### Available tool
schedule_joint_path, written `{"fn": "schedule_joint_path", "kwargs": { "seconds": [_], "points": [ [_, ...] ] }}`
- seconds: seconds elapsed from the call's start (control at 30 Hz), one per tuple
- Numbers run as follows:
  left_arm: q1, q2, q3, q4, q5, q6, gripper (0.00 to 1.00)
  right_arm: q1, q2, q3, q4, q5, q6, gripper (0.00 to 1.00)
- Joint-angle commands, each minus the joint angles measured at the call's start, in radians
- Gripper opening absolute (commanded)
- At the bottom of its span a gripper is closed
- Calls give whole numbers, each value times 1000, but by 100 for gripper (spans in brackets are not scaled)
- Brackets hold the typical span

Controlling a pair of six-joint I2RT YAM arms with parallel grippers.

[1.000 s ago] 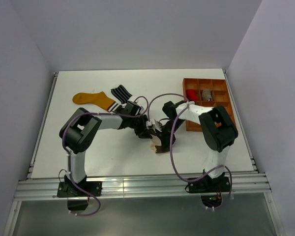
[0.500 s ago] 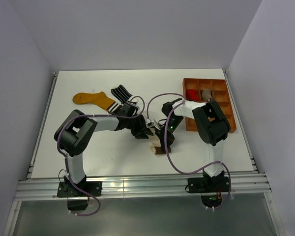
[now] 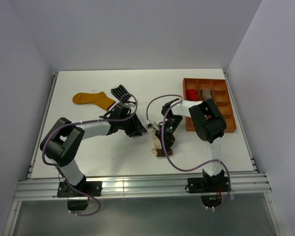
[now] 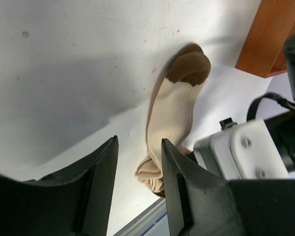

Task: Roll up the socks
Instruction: Roll the sock at the center of the board.

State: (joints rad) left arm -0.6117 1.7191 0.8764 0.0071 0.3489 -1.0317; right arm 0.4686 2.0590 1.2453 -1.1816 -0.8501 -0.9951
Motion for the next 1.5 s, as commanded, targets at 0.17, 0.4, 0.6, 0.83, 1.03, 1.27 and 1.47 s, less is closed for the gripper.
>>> {"fn": "schedule_joint_path", "kwargs": {
  "seconds": [0.17, 0.4, 0.6, 0.83, 1.03, 1.27, 1.47],
  "points": [
    [-78, -200, -143, 218, -120, 105, 45, 4, 50, 17, 46, 121, 1, 9],
    [-194, -199, -168, 368, -97, 196, 42, 2, 58, 25, 42, 117, 9, 9],
    [-270, -115, -203, 543, -64, 188, 43, 1, 62, 26, 36, 112, 6, 9],
    [-330, -39, -212, 669, -68, 173, 46, -2, 70, 34, 25, 106, 6, 9],
    [-353, 0, -240, 699, -100, 162, 45, -12, 79, 42, 11, 95, 0, 9],
    [-376, 10, -264, 671, -152, 182, 45, -15, 84, 45, 5, 92, -2, 8],
    [-395, 13, -272, 648, -159, 203, 44, -18, 92, 51, 2, 89, 1, 8]
  ]
}}
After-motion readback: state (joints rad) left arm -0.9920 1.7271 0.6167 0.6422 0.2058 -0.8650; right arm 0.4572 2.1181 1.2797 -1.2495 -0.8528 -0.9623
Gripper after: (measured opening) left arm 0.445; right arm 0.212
